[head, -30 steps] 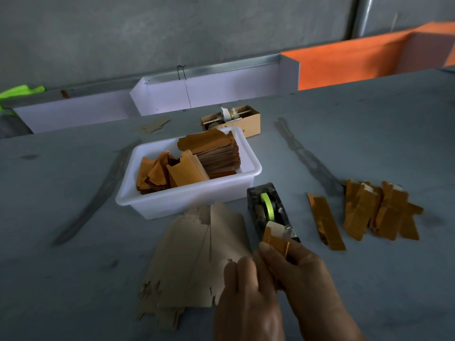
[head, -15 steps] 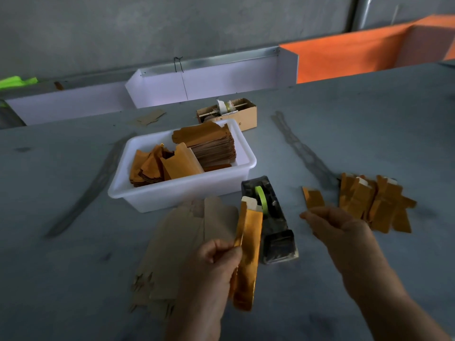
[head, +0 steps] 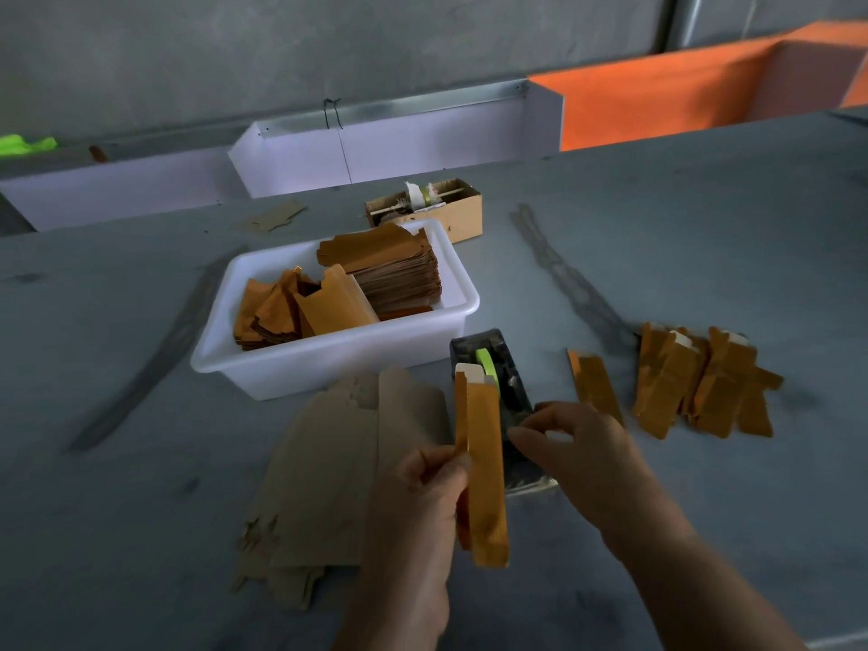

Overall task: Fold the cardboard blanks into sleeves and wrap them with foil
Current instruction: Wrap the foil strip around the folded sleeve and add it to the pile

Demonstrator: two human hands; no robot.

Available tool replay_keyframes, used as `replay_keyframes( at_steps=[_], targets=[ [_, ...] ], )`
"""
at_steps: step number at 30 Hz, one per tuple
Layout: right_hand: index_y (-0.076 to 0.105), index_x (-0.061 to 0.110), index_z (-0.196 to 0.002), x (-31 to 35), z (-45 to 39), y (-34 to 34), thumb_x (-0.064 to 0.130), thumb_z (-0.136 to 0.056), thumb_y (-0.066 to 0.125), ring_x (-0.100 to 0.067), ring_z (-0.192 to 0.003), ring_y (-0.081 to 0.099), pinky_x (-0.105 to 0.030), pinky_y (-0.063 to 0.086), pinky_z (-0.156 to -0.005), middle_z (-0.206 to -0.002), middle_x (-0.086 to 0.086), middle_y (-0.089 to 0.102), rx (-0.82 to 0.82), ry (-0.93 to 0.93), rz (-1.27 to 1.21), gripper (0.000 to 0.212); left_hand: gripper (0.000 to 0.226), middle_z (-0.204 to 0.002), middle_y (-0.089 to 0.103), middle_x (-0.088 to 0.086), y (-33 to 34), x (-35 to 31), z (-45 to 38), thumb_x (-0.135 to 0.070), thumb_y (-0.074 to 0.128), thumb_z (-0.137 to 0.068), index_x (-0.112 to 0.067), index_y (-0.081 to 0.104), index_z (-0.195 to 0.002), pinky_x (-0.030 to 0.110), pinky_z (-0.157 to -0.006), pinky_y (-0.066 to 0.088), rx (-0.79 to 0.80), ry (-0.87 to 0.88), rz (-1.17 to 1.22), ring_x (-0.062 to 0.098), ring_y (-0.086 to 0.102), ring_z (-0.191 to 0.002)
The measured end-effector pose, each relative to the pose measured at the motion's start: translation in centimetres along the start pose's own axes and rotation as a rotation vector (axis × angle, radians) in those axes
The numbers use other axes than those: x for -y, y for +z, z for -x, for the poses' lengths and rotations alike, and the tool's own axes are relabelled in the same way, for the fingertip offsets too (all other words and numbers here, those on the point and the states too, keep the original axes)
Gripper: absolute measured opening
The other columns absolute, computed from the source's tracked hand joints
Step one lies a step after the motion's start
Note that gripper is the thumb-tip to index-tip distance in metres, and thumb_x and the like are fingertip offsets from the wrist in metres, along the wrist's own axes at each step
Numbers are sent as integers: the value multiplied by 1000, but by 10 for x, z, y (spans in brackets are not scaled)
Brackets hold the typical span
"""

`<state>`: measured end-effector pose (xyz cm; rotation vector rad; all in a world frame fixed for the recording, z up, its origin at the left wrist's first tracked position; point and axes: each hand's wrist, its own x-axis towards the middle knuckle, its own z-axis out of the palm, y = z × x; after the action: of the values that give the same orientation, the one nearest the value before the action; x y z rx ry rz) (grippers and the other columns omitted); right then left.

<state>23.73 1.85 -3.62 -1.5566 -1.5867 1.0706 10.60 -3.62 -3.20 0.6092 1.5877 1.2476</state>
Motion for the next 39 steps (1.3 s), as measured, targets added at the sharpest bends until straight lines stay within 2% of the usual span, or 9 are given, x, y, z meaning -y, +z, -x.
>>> replay_keyframes(
  at_steps=[5,9,14,17,20,23,28,36,39],
  targets=[
    [68,21,-76,0,-1,4,20,-84,66,-10,-76,63,-24,49,-67,-76,3,67,-6,56,-79,8,18,-52,59,-1,5,2,-1,-15,62,-90,-14,67,-72,18,-38,38,28,-17,22,5,51,-40],
    [69,12,-77,-2,-2,10,12,-85,63,-22,-77,67,-29,52,-68,-78,-8,69,-3,141,-311,10,31,-44,51,-3,6,1,0,-10,62,-89,-13,59,-59,15,-33,32,18,-38,73,4,43,-33],
    [66,12,-72,-6,0,8,14,-82,64,-26,-95,62,-39,45,-94,-87,-6,68,91,192,-734,10,27,-50,50,1,5,1,-2,-8,61,-88,-11,60,-61,16,-32,30,13,-58,131,6,38,-36],
    [66,20,-63,-5,4,10,15,-81,66,-8,-110,55,-24,42,-86,-118,10,59,-6,116,-614,18,26,-55,53,2,3,4,-4,-10,61,-89,-12,61,-63,16,-34,32,9,-70,140,8,41,-42],
    [64,23,-61,-9,13,16,16,-79,69,13,-99,51,-12,41,-71,-122,19,50,-158,16,-348,21,26,-55,52,1,2,7,-4,-12,63,-88,-14,59,-62,16,-35,32,-5,-61,139,7,41,-42],
    [62,24,-62,-16,19,23,17,-79,69,4,-109,50,-28,48,-86,-124,20,46,-238,-86,-144,20,24,-54,52,-1,2,8,-3,-14,65,-87,-14,58,-63,15,-35,31,-7,-47,146,5,40,-40],
    [63,20,-65,-22,24,29,13,-80,68,2,-111,46,-8,36,-76,-129,15,46,-284,-149,-47,18,13,-51,56,-8,4,2,-1,-16,62,-88,-12,61,-76,12,-37,37,46,47,180,-1,48,-39],
    [66,17,-68,-26,23,31,15,-77,73,0,-103,54,-3,39,-72,-116,15,54,-319,-168,-36,12,8,-58,62,-11,13,-12,-8,-17,62,-89,-18,65,-81,13,-44,41,167,225,-115,-2,56,-50],
    [67,16,-69,-24,24,32,13,-76,73,1,-96,57,-1,41,-70,-104,19,56,-350,-230,-6,11,7,-67,65,-8,14,-15,-13,-22,64,-88,-22,66,-82,24,-55,52,121,259,-264,6,63,-64]
  ],
)
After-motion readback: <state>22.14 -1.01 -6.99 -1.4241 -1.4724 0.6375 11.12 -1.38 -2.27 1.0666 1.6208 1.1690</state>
